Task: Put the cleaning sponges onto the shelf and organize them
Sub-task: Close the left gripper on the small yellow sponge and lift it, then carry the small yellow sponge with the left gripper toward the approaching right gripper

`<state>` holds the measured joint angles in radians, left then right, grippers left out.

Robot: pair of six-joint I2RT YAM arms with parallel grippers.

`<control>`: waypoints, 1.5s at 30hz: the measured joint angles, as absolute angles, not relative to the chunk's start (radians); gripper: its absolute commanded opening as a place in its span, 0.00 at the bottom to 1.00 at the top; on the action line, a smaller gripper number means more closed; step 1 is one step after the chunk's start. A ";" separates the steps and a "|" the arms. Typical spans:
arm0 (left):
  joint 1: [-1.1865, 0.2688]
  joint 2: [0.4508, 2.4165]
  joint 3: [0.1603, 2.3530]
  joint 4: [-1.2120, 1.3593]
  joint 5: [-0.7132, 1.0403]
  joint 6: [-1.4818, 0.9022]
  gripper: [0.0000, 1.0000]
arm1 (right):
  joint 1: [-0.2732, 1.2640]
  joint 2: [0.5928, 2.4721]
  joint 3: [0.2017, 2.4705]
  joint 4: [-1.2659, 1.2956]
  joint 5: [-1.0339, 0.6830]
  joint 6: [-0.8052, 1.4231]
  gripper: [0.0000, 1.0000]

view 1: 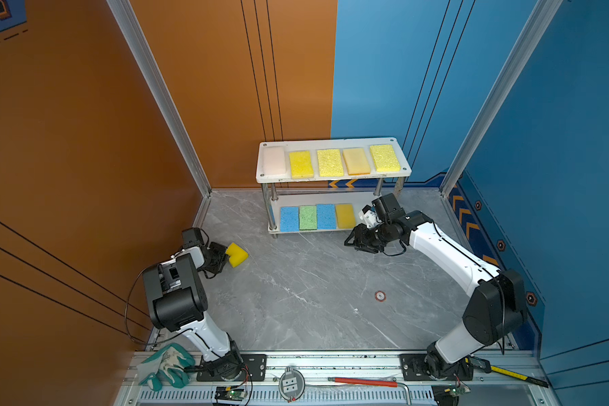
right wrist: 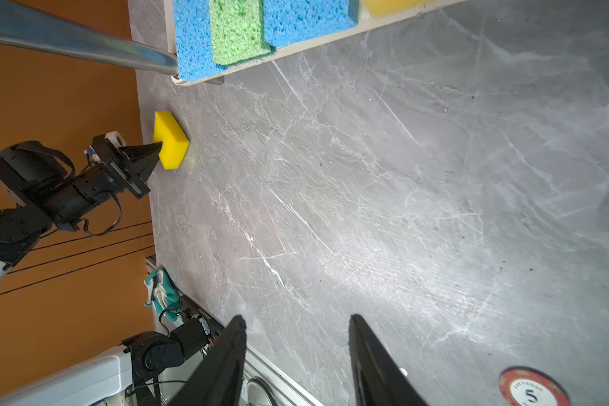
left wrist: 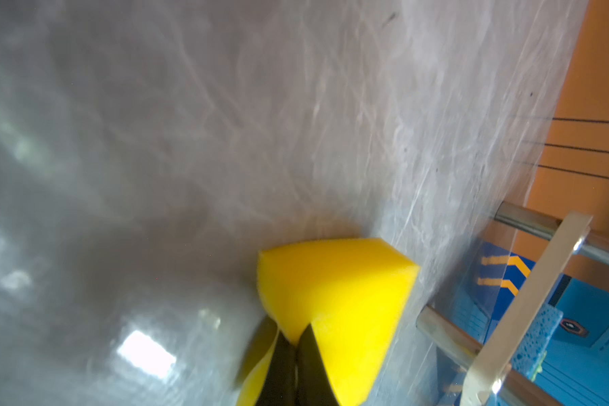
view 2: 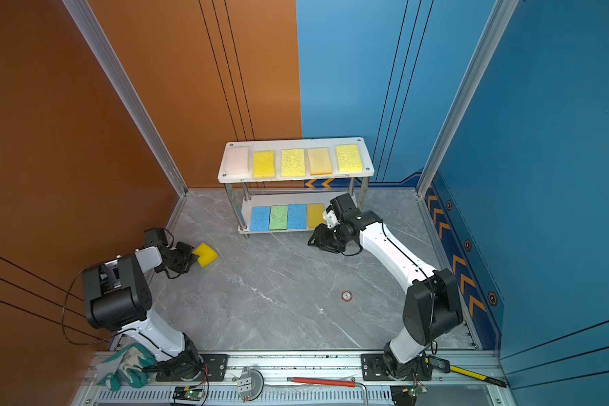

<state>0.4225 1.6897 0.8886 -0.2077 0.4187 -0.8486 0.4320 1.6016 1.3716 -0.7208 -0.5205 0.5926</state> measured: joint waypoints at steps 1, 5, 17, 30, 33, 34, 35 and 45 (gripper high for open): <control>0.418 1.664 0.866 -0.210 0.431 -0.848 0.00 | 0.432 1.602 1.372 -0.721 -0.521 0.598 0.50; 0.415 1.554 0.780 -0.220 0.481 -0.849 0.00 | 0.432 1.601 1.371 -0.714 -0.521 0.612 0.50; 0.093 1.170 0.577 -0.236 0.598 -0.979 0.00 | 0.433 1.460 1.152 -0.595 -0.570 0.745 0.59; -0.232 1.048 0.641 -0.207 0.607 -1.178 0.00 | 0.555 1.329 1.070 -0.435 -0.599 0.874 0.68; -0.251 1.031 0.665 -0.205 0.611 -1.193 0.00 | 0.598 1.327 1.070 -0.405 -0.598 0.896 0.68; -0.255 1.023 0.672 -0.204 0.614 -1.196 0.00 | 0.617 1.327 1.070 -0.396 -0.598 0.903 0.68; -0.256 1.015 0.677 -0.203 0.617 -1.199 0.00 | 0.633 1.327 1.071 -0.386 -0.598 0.908 0.68; -0.257 0.916 0.683 -0.198 0.638 -1.240 0.00 | 0.805 1.417 1.172 -0.332 -0.551 0.926 0.68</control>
<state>-0.2565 0.9157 0.6827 -0.1982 0.6376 -1.2404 0.8047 1.4174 1.1721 -0.3317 -0.5510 0.9257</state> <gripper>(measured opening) 0.044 0.682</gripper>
